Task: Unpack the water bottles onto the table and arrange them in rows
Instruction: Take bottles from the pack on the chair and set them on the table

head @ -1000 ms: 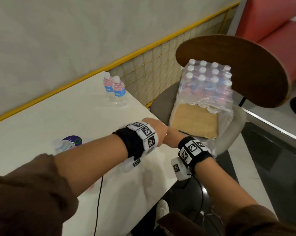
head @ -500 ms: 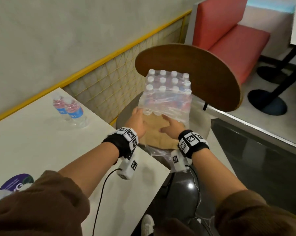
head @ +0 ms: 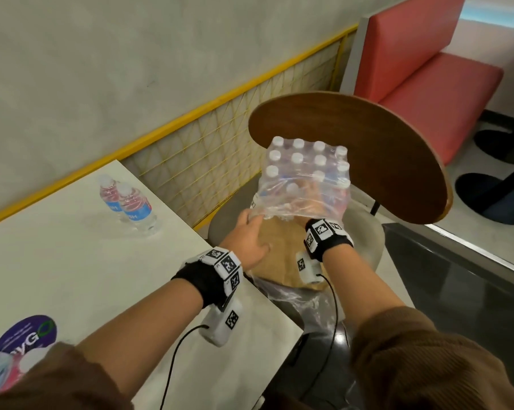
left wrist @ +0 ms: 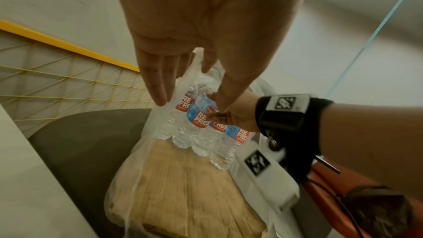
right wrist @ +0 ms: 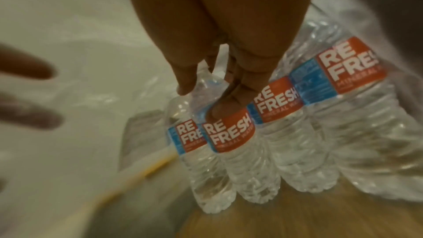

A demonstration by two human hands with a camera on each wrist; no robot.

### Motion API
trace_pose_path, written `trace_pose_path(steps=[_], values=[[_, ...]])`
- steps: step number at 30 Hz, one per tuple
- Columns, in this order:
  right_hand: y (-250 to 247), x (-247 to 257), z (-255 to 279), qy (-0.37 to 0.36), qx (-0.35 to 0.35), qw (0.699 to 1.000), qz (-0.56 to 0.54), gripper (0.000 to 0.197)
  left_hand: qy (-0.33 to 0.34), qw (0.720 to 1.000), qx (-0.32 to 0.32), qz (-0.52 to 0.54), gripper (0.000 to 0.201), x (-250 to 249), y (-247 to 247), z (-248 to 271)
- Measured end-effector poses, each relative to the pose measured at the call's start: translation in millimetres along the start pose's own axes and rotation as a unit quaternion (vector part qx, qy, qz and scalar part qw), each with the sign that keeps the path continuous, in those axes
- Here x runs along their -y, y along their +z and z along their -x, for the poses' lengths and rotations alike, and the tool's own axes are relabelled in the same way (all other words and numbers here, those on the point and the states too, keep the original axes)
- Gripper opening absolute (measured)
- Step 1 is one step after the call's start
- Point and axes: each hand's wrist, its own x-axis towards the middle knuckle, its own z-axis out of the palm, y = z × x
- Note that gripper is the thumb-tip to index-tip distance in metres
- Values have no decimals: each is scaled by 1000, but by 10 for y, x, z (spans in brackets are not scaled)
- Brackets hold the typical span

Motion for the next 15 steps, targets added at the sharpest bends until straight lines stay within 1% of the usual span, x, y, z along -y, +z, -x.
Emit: trace_pose_path(steps=[1, 2, 3, 5, 6, 7, 8, 9, 10, 11, 13, 15], values=[[-35, 49, 45, -17, -9, 999, -31, 55, 0, 1000, 2, 1, 71, -16, 9, -20], [-56, 81, 83, -50, -25, 995, -78, 45, 1, 1000, 6, 2, 73, -34, 21, -37], [-13, 81, 87, -62, -21, 987, -145, 32, 0, 1000, 9, 3, 73, -58, 36, -59], [104, 57, 134, -38, 46, 960, -272, 3, -16, 1000, 18, 17, 65, -83, 73, -91], [139, 41, 189, -46, 81, 952, -292, 9, -25, 999, 19, 30, 58, -94, 92, -105], [157, 24, 225, -56, 104, 952, -283, 17, -30, 998, 18, 43, 53, -96, 112, -119], [166, 18, 253, -63, 112, 954, -270, 17, -32, 998, 16, 50, 50, -101, 119, -131], [140, 17, 270, -70, 116, 951, -278, 11, -30, 998, 14, 53, 48, -107, 122, -140], [92, 29, 270, -77, 120, 945, -295, 11, -32, 998, 11, 55, 48, -106, 122, -148], [93, 10, 232, -81, 120, 943, -301, 18, -39, 997, 8, 59, 46, -105, 118, -148], [89, -37, 85, -57, 87, 964, -244, 24, -59, 996, 5, 67, 42, -108, 102, -124], [80, -108, -66, -2, 53, 987, -149, 36, -58, 996, 4, 63, 44, -100, 111, -72]])
